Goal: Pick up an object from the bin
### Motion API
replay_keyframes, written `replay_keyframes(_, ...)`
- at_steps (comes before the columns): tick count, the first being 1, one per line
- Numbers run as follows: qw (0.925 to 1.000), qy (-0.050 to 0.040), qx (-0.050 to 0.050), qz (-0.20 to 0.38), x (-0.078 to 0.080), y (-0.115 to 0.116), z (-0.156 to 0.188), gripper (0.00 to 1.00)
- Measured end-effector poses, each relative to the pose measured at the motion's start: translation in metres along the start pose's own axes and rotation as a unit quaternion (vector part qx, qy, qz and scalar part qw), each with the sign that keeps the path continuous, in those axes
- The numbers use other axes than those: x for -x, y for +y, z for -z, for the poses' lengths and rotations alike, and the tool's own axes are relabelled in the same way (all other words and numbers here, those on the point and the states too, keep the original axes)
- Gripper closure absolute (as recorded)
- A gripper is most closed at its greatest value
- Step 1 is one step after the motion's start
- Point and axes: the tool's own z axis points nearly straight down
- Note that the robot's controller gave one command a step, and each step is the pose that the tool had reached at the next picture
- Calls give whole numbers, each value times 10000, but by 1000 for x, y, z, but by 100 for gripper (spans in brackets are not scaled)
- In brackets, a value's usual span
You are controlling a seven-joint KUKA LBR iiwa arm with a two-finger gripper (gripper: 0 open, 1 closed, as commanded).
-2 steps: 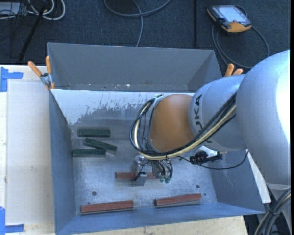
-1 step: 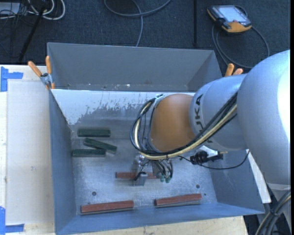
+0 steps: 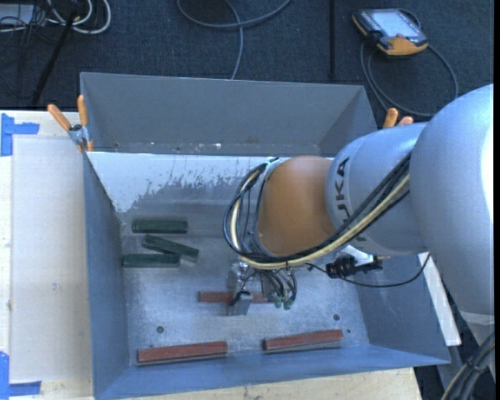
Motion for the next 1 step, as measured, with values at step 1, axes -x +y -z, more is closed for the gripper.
replay_keyframes(1,10000,-14,3,-3,1,0,13,100)
